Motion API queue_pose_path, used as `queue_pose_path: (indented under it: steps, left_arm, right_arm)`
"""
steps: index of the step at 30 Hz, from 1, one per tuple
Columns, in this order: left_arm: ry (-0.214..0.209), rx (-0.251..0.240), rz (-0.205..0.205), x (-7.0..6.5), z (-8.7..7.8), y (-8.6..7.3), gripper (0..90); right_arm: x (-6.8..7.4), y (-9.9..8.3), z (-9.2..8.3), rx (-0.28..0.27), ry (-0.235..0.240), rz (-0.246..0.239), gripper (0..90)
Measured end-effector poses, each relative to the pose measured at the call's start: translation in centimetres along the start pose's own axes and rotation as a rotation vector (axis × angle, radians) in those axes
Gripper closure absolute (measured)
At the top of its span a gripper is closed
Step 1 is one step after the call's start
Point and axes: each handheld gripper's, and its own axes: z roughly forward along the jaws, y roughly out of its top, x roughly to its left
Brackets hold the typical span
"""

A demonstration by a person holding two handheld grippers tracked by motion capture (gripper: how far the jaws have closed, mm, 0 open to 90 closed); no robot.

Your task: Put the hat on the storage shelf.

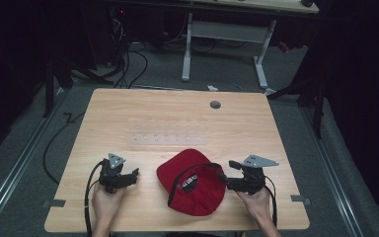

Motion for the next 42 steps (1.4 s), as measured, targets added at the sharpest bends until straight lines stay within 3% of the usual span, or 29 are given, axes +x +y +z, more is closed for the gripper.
queue_pose_path:
  steps: [11, 15, 23, 33, 35, 42]
  left_arm:
    - [0.001, -0.001, 0.001, 0.0, 0.0, 0.0, 24.8]
    - [0.000, 0.000, 0.000, 0.0, 0.0, 0.0, 24.7]
    - [0.000, -0.001, 0.000, 0.0, 0.0, 0.0, 24.7]
    - [0.001, -0.002, 0.001, 0.0, 0.0, 0.0, 24.7]
    - [0.001, -0.002, 0.001, 0.0, 0.0, 0.0, 24.7]
    - [0.000, -0.002, 0.000, -0.1, 0.0, 0.0, 25.3]
  right_arm:
    - [0.6, 0.4, 2.7, 0.073, 0.032, -0.036, 32.1]
    - [0.8, 0.2, 4.3, 0.119, 0.042, -0.047, 36.8]
    - [0.5, -0.1, 5.7, 0.143, 0.064, -0.036, 45.2]
    - [0.5, -0.6, 6.5, 0.154, 0.080, -0.035, 64.6]
    - [0.3, -0.7, 6.3, 0.152, 0.093, -0.032, 72.8]
    - [0.1, -0.7, 6.1, 0.154, 0.126, -0.017, 82.2]
